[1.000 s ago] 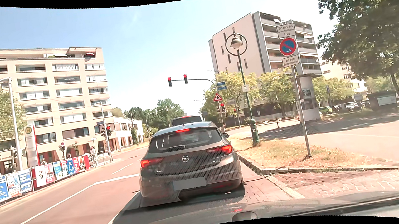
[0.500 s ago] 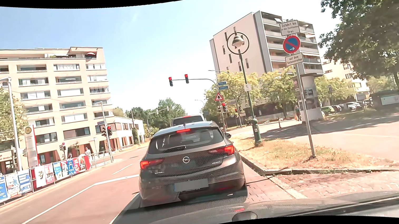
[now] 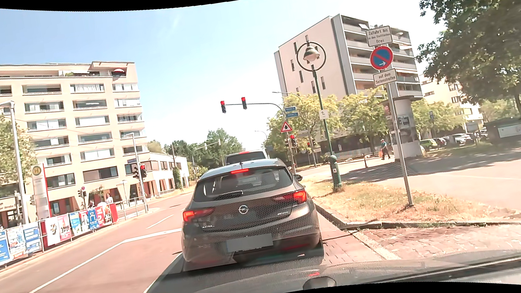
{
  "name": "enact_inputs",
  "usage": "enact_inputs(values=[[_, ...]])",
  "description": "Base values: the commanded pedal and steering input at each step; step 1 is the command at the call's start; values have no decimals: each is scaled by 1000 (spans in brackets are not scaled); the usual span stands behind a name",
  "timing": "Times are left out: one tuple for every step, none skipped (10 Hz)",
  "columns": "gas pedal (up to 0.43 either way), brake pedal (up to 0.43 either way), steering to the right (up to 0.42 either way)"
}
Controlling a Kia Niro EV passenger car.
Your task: Follow the waypoints while adhering to traffic rules and regulations
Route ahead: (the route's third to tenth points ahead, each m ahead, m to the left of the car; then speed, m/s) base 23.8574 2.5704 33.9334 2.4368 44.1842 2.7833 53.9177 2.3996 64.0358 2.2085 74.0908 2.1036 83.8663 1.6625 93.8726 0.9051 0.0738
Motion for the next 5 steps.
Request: enact_inputs(values=[[0,171,-153],[0,171,-153],[0,177,-154],[0,177,-154],[0,171,-153]])
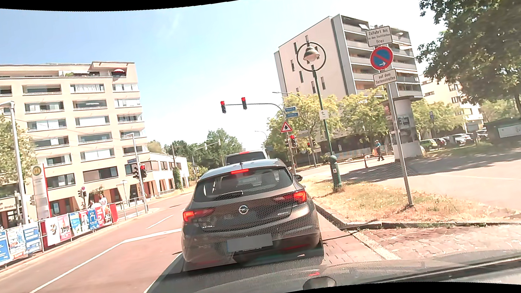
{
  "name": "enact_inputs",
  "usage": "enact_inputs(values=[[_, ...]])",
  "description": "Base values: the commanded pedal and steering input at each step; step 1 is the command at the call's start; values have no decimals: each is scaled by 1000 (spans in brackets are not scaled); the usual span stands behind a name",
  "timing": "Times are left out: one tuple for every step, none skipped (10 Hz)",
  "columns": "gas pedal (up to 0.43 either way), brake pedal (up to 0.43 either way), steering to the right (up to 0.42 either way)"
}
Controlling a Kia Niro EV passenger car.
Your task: Follow the waypoints while adhering to traffic rules and regulations
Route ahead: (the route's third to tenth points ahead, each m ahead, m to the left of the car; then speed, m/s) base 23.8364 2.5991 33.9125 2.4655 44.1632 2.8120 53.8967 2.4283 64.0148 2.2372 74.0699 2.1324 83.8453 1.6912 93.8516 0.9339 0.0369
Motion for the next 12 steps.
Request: enact_inputs(values=[[0,177,-153],[0,177,-152],[0,177,-151],[0,183,-151],[0,183,-151],[0,183,-151],[0,183,-151],[0,177,-151],[0,183,-151],[0,183,-151],[0,183,-151],[0,183,-151]])
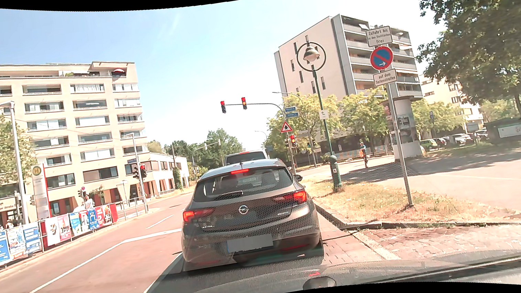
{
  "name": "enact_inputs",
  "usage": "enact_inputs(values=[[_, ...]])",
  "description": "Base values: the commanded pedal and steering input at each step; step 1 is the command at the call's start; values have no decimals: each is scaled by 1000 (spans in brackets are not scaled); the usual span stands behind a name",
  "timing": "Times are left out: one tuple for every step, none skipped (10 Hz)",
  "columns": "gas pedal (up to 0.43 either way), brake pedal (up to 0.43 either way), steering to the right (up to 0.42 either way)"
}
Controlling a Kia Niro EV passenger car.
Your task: Follow the waypoints while adhering to traffic rules and regulations
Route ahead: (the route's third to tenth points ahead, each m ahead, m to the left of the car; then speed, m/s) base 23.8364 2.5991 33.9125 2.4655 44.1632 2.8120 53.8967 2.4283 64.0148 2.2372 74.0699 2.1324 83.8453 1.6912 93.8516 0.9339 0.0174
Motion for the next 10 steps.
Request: enact_inputs(values=[[0,183,-151],[0,183,-151],[0,183,-151],[0,183,-151],[0,183,-151],[0,183,-151],[0,183,-151],[0,183,-151],[0,183,-151],[0,183,-151]])
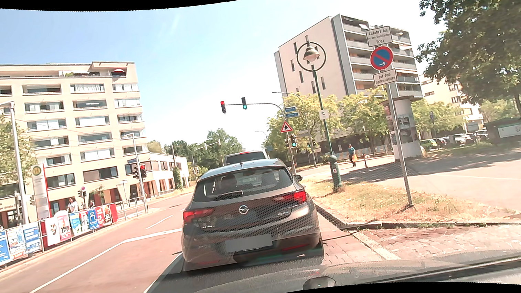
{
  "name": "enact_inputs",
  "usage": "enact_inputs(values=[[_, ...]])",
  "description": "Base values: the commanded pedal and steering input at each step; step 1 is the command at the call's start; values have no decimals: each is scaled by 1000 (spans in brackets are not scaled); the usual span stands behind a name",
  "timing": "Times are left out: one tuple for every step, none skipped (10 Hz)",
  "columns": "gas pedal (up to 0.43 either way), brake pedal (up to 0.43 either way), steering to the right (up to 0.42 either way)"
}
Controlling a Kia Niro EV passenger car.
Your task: Follow the waypoints while adhering to traffic rules and regulations
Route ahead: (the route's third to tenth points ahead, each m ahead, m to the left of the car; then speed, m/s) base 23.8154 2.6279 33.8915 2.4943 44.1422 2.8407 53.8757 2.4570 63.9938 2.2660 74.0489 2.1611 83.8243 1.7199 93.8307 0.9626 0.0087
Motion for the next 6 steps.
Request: enact_inputs(values=[[0,183,-151],[0,183,-151],[0,183,-151],[0,183,-151],[0,183,-151],[0,183,-151]])
